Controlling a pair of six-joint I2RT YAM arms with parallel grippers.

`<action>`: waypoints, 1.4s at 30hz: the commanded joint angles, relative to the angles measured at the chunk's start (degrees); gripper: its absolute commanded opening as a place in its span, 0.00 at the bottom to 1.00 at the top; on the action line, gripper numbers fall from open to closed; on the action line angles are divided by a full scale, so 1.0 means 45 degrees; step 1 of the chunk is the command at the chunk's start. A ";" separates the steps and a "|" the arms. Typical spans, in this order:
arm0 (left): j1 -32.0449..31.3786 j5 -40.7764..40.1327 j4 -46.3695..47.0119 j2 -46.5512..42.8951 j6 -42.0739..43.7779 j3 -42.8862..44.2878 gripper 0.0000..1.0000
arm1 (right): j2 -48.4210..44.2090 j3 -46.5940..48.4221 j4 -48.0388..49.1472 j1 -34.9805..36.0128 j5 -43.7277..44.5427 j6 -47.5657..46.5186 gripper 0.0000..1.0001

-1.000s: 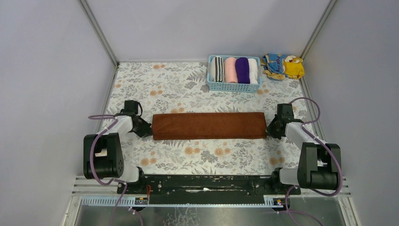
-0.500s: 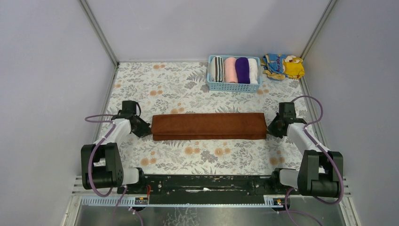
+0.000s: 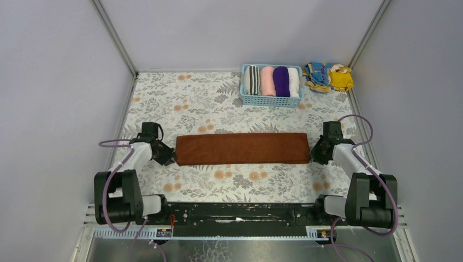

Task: Roll the towels
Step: Fold the towel at the center of the board.

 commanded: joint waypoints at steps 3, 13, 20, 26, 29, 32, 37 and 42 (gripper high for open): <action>0.0050 -0.0865 -0.1853 -0.2333 0.0251 0.0573 0.36 | -0.1726 0.1090 -0.1332 -0.0100 0.0248 -0.0842 0.41; -0.1869 0.0147 -0.1599 -0.1643 0.0346 0.2780 0.39 | -0.2263 0.1162 0.0386 -0.0081 -0.3041 -0.0810 0.51; -0.2646 0.0333 0.0149 0.0790 0.0041 0.2208 0.37 | -0.0782 0.0101 0.1610 -0.0081 -0.4264 -0.0408 0.50; -0.2531 -0.0285 0.0458 0.1452 -0.0347 0.0837 0.33 | 0.0316 -0.0644 0.1358 -0.0116 -0.2794 -0.0415 0.52; -0.2269 -0.0554 0.0454 0.0776 -0.0679 -0.0108 0.33 | 0.0186 -0.0870 0.1165 -0.0175 -0.1897 -0.0477 0.53; -0.1917 -0.0688 0.0277 -0.0178 -0.0883 -0.0794 0.33 | -0.0284 -0.0868 0.1119 -0.0178 -0.1552 -0.0479 0.54; -0.1711 -0.0691 -0.0558 -0.1359 -0.0721 0.0279 0.38 | -0.1084 -0.0160 0.1291 -0.0178 -0.2122 -0.0837 0.55; -0.1719 -0.0449 -0.0452 -0.0955 0.0013 0.2156 0.42 | -0.1394 0.0134 0.3365 -0.0176 -0.3993 -0.1148 0.55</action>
